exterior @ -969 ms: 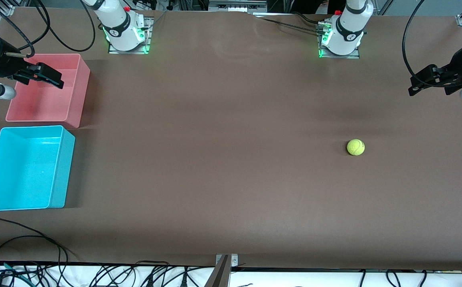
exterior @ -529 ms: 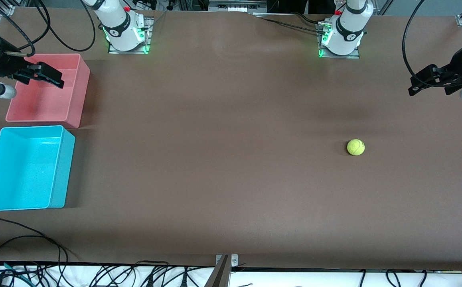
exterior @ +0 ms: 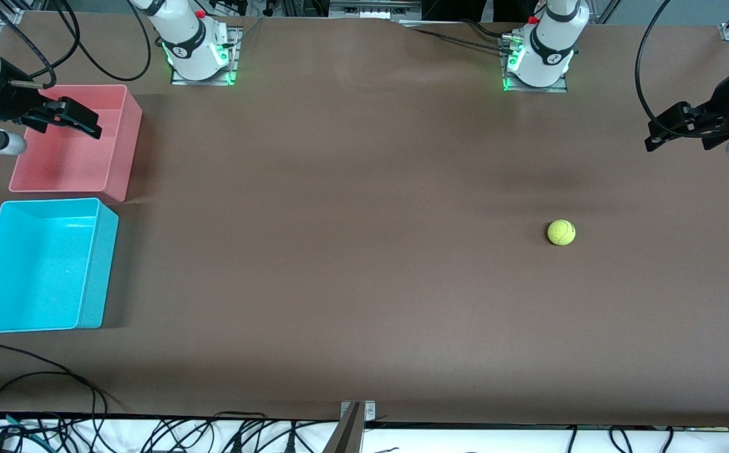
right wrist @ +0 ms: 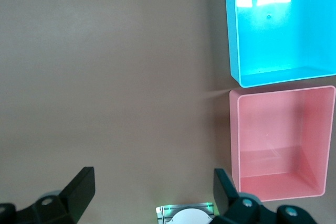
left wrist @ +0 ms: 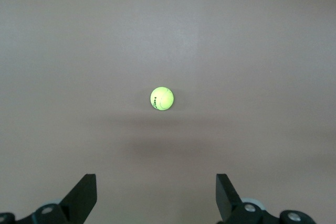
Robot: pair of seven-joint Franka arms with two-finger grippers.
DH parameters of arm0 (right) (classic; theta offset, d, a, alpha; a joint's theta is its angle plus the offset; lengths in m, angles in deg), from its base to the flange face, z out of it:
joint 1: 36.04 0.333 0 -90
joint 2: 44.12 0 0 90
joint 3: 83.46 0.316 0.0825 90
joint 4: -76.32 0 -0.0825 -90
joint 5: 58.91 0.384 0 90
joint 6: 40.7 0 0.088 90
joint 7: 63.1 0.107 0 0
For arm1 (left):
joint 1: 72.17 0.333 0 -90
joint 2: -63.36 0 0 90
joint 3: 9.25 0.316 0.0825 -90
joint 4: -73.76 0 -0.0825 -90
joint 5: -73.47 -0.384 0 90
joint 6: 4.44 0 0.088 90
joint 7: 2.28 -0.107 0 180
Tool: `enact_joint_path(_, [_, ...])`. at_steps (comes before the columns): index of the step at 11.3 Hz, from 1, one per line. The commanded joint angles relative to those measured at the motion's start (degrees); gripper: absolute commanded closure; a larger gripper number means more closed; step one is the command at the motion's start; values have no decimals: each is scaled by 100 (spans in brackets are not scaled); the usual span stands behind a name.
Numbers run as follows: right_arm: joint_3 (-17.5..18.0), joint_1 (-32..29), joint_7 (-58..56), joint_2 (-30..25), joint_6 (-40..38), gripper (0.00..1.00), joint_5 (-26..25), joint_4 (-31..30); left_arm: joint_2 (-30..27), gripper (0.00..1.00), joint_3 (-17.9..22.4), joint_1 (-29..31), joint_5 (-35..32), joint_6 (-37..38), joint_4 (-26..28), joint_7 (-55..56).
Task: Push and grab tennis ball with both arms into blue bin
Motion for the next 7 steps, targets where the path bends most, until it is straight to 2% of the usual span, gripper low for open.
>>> enact_joint_path(1, [-36, 21, -68, -41, -154, 0, 15, 85, 40, 0, -24, 24, -110, 87, -105, 39])
enact_joint_path(7, [-71, 21, -68, -50, -181, 0, 24, 85, 40, 0, -24, 24, -110, 87, -105, 39])
